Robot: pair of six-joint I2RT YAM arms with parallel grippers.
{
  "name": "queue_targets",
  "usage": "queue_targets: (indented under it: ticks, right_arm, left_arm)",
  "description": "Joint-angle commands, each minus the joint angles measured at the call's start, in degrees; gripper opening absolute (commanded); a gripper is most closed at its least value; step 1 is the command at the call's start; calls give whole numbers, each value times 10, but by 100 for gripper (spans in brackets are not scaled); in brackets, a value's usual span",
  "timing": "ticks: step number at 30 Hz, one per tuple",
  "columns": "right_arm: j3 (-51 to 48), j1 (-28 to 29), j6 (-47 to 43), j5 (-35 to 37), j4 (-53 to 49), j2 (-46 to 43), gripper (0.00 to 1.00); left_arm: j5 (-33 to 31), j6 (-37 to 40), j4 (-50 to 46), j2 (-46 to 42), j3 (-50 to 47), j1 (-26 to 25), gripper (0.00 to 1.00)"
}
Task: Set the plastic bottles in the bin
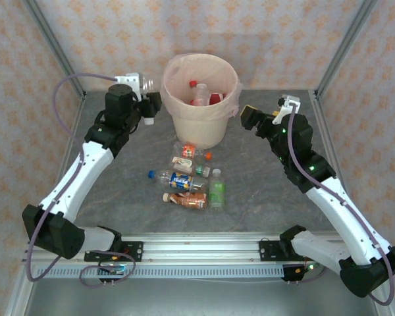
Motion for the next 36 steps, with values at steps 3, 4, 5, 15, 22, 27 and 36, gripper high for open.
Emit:
queue_targets:
  ticks: [3, 4, 5, 15, 22, 27, 36]
  right_arm:
    - [-6, 1, 13, 3, 17, -17, 99]
    - [-8, 1, 15, 1, 17, -18, 99]
    - [-12, 1, 16, 0, 17, -19, 99]
    - [-18, 1, 25, -3, 10, -26, 99]
    - [-18, 1, 24, 2, 0, -29, 99]
    - [-20, 1, 24, 4, -2, -29, 99]
    - [-25, 1, 29, 16, -3, -19, 99]
  left_arm:
    - [-50, -50, 149, 8, 43, -42, 52]
    - [-54, -52, 164, 17, 53, -49, 51]
    - [-56, -54, 174, 30, 67, -55, 52]
    - [-121, -26, 208, 166, 179, -115, 51]
    - [-164, -19, 208, 227, 199, -138, 53]
    - [-196, -31, 174, 247, 202, -140, 65]
    - [-221, -95, 39, 228, 238, -140, 88]
